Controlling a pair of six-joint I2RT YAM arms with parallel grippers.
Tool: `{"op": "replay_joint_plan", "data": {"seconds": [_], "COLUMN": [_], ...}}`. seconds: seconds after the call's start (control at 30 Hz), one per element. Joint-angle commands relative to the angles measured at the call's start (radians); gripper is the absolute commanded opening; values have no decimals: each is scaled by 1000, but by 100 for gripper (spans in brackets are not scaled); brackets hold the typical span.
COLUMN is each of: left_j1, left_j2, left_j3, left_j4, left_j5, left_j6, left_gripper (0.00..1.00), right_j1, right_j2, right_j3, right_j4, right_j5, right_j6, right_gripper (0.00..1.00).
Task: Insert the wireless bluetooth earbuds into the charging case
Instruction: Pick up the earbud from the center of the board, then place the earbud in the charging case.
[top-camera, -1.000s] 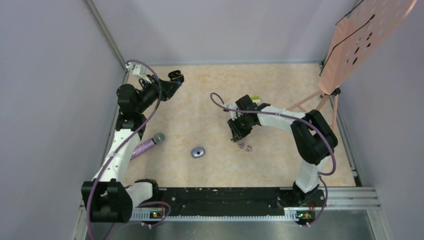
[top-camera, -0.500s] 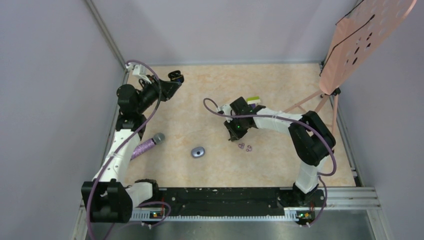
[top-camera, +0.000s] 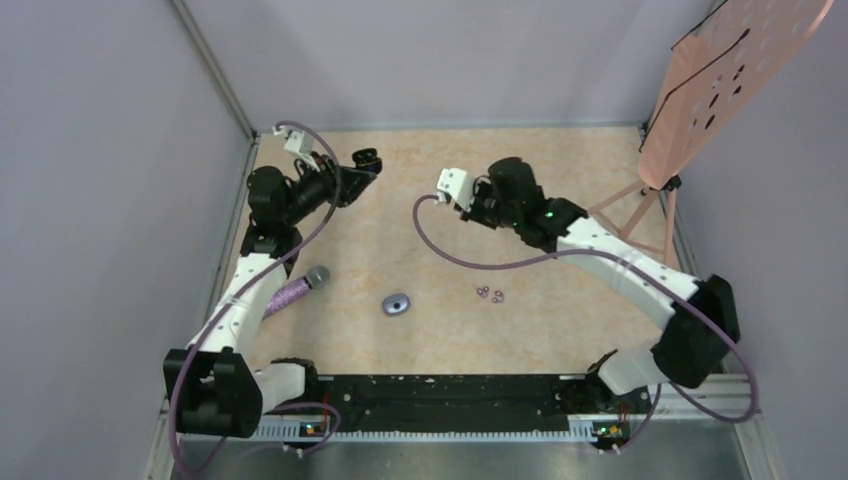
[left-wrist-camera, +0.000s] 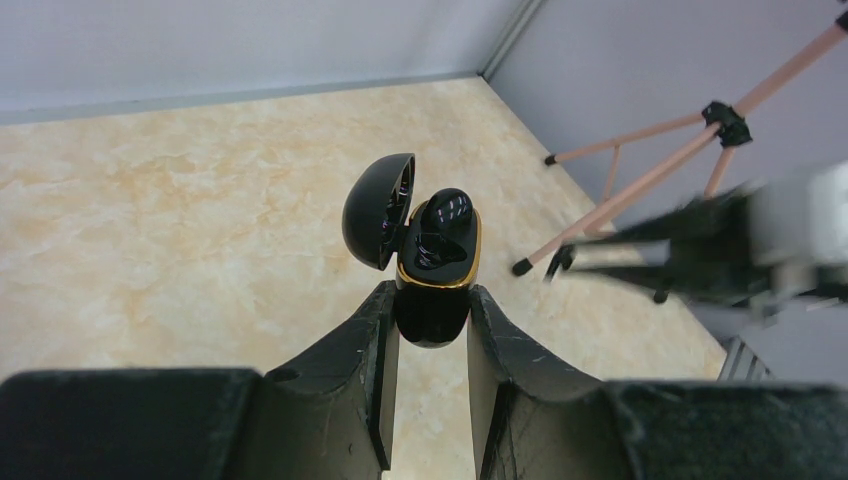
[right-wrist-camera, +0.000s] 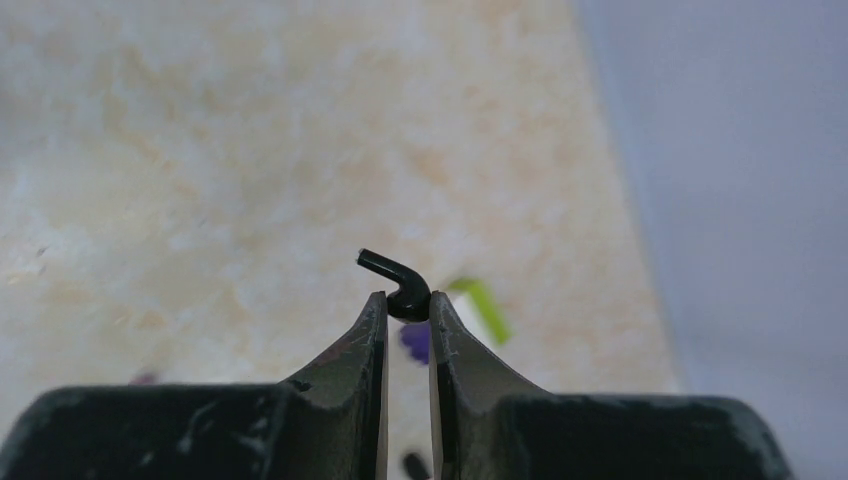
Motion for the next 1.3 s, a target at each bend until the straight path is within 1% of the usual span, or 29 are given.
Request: {"op": "replay_joint_plan", "data": {"seconds": [0.0,0.07,0.17,0.27,0.37,0.5,0.63,0.67,0.8,1.0,1.2,1.27], "left_j1": [-75,-112,-169,-216,-251,-284,-297,-299,-305,-313,-313,-313], "left_j2": [20,29,25,17,15,3,-7,-10,-27,-51,-51,-50], "left_j3": [36,41,43,48,53,50,37,36,30,33,35,36], "left_j4": [38,63,105,128,159,195,227,219,202,129,86,82], "left_j5": [24,39,53,40,26,22,55,63,99,136,180,196], "left_j6": [105,129,195,229,223,210,227,247,321,431,444,440], "left_gripper": [0,0,0,0,0,0,0,0,0,0,0,0], "right_j1": [43,78,146,216,271,311,316,316,316,315,315,316], "right_j2": [-158,-188,-229,-241,-230,-219,-206,-205,-195,-178,-181,-180], "right_j3": [128,147,131,121,115,108,127,134,160,202,226,234], "right_j4": [173,203,276,310,368,421,399,395,290,232,218,217], "right_j5": [27,36,42,95,146,160,146,136,113,109,106,107], "right_j6": [-277,-347,-468,-565,-607,-651,-629,-620,-603,-551,-488,-489], "right_gripper": [0,0,0,0,0,0,0,0,0,0,0,0]}}
